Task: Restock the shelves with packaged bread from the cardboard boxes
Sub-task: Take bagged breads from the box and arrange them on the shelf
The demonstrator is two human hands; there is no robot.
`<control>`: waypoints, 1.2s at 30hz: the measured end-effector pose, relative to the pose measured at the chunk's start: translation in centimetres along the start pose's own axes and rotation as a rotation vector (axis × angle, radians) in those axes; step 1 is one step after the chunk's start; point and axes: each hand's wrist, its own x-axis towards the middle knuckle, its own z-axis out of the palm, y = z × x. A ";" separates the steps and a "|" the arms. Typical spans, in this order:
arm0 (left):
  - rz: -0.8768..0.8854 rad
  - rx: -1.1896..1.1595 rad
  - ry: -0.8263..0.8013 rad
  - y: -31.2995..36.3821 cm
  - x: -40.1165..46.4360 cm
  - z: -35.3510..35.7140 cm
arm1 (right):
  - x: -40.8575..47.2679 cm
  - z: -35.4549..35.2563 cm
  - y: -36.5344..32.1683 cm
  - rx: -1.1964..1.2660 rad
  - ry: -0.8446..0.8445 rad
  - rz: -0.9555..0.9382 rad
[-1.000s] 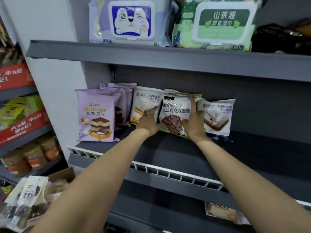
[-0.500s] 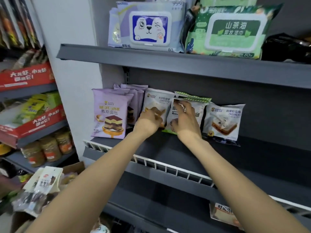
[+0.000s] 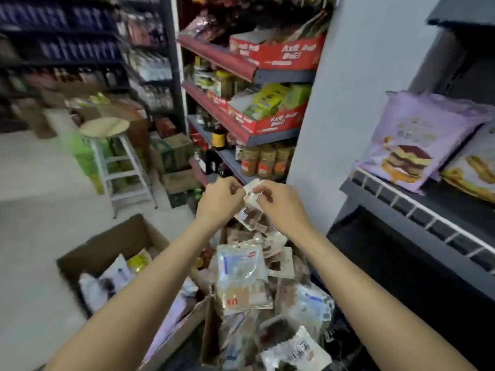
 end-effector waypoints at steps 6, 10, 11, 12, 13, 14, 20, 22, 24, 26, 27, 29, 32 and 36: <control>-0.418 0.037 -0.018 -19.8 -1.9 -5.2 | 1.3 19.0 -4.7 0.003 -0.364 0.029; -0.609 0.144 -0.082 -30.2 -3.4 -5.9 | 1.0 30.1 -5.2 -0.050 -0.580 0.082; -0.639 0.186 -0.120 -32.5 -3.6 -5.6 | 1.0 32.4 -4.9 -0.105 -0.634 0.101; -0.661 0.244 -0.175 -34.7 -3.9 -5.3 | 0.9 34.5 -4.6 -0.153 -0.680 0.121; -0.677 0.313 -0.218 -36.7 -4.1 -4.9 | 0.9 36.3 -4.1 -0.177 -0.719 0.139; -0.678 0.389 -0.231 -38.6 -4.2 -4.3 | 0.8 38.0 -3.7 -0.163 -0.756 0.160; -0.872 0.450 -0.291 -43.7 -3.6 -1.7 | -0.1 45.5 -3.0 0.025 -1.031 0.182; -0.865 0.524 -0.328 -44.5 -3.4 -1.2 | -0.7 47.2 -2.8 0.018 -1.034 0.258; -0.821 0.552 -0.370 -45.4 -3.3 -0.8 | -0.8 48.1 -2.5 -0.051 -0.963 0.289; -0.774 0.521 -0.402 -46.0 -3.4 -0.8 | -0.6 47.8 -2.5 -0.067 -0.930 0.256; -0.753 0.500 -0.383 -45.9 -3.5 -1.0 | -0.4 47.3 -2.5 -0.022 -0.905 0.225; -0.706 0.490 -0.304 -45.4 -3.5 -1.7 | 0.4 45.7 -2.6 0.091 -0.826 0.174; -0.587 0.595 -0.184 -43.4 -2.5 -3.2 | 2.5 42.0 -3.3 0.110 -0.690 0.043; -0.410 0.655 -0.044 -39.2 0.2 -5.9 | 5.5 35.9 -4.9 0.192 -0.495 -0.094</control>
